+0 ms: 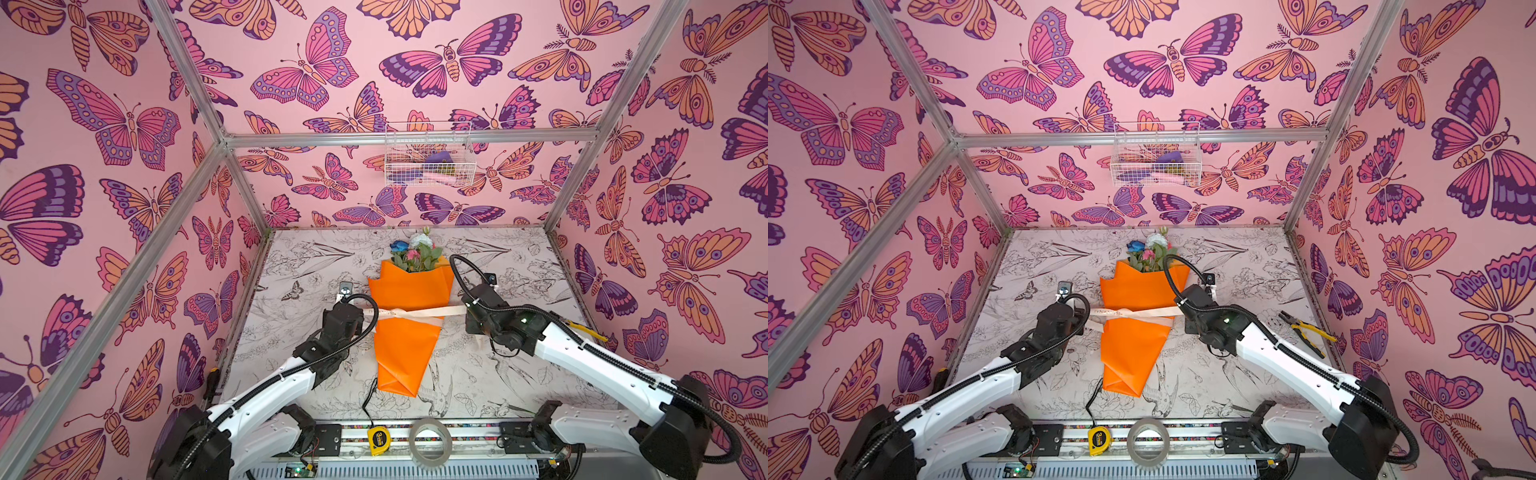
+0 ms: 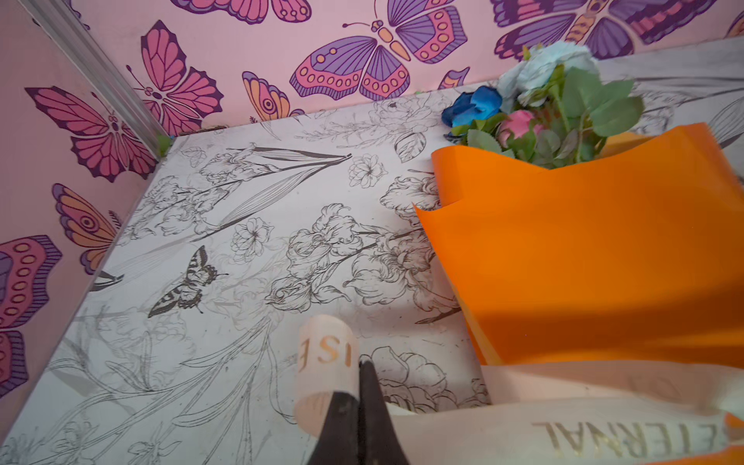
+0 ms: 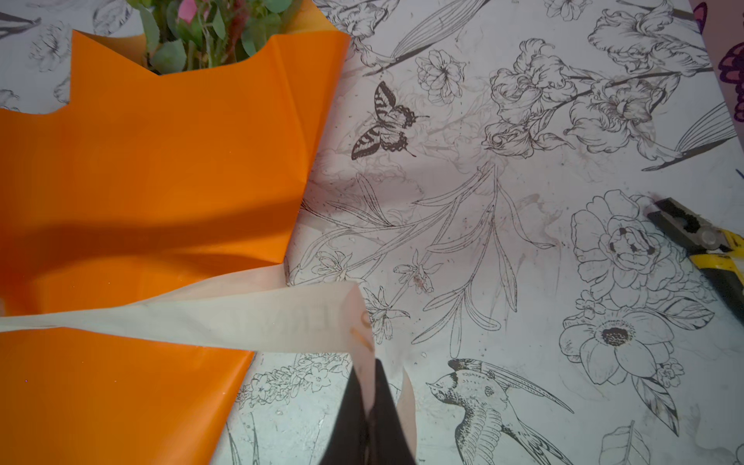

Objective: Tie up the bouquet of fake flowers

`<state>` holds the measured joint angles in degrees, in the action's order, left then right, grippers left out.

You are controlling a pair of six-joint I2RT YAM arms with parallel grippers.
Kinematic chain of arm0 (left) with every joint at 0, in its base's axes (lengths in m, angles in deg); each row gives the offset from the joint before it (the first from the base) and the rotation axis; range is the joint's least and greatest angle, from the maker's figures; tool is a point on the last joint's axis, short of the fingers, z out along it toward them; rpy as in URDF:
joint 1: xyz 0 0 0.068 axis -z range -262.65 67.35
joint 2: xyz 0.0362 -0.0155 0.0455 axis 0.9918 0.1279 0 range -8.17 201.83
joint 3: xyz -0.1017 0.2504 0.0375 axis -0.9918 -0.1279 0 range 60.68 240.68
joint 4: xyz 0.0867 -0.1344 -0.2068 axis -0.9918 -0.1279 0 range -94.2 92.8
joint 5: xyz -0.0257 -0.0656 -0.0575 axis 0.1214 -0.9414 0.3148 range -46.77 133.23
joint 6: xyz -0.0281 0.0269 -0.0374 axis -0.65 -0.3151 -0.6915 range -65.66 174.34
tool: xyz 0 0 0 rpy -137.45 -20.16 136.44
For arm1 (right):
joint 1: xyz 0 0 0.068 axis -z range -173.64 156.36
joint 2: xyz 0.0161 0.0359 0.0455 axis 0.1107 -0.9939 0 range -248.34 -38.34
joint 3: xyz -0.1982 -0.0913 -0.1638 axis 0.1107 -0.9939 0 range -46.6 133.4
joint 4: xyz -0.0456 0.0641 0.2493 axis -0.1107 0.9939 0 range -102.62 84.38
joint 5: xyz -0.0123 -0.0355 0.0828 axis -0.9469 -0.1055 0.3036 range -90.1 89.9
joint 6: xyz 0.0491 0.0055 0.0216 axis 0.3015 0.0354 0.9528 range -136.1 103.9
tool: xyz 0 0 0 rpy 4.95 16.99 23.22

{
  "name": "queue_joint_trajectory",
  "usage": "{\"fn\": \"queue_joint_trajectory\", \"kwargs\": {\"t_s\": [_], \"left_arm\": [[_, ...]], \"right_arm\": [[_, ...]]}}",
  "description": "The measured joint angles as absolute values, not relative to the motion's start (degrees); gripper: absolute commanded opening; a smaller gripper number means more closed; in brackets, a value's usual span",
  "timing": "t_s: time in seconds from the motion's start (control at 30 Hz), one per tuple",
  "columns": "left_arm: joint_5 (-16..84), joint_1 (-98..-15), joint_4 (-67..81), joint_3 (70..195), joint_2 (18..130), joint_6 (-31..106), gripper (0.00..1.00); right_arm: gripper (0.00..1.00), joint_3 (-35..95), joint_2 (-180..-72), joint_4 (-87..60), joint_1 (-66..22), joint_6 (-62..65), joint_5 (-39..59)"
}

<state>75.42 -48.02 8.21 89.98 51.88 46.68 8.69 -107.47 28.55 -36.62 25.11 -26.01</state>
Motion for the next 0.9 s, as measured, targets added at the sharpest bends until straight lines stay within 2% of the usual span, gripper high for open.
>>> {"fn": "queue_joint_trajectory", "kwargs": {"t_s": [0.27, 0.43, 0.9], "left_arm": [[78.32, -49.16, 8.52, 91.07, 57.65, 48.97, 0.0], [77.28, -51.91, 2.59, 94.77, 58.29, 45.06, 0.0], [54.83, -60.57, -4.84, 95.88, 56.32, 27.79, 0.0]], "right_arm": [[0.0, 8.9, -112.03, 30.52, -35.47, 26.97, -25.07], [0.0, 8.97, -115.38, 31.63, -34.31, 27.62, -23.56], [0.0, 8.9, -117.26, 31.78, -30.37, 27.67, -20.0]]}}
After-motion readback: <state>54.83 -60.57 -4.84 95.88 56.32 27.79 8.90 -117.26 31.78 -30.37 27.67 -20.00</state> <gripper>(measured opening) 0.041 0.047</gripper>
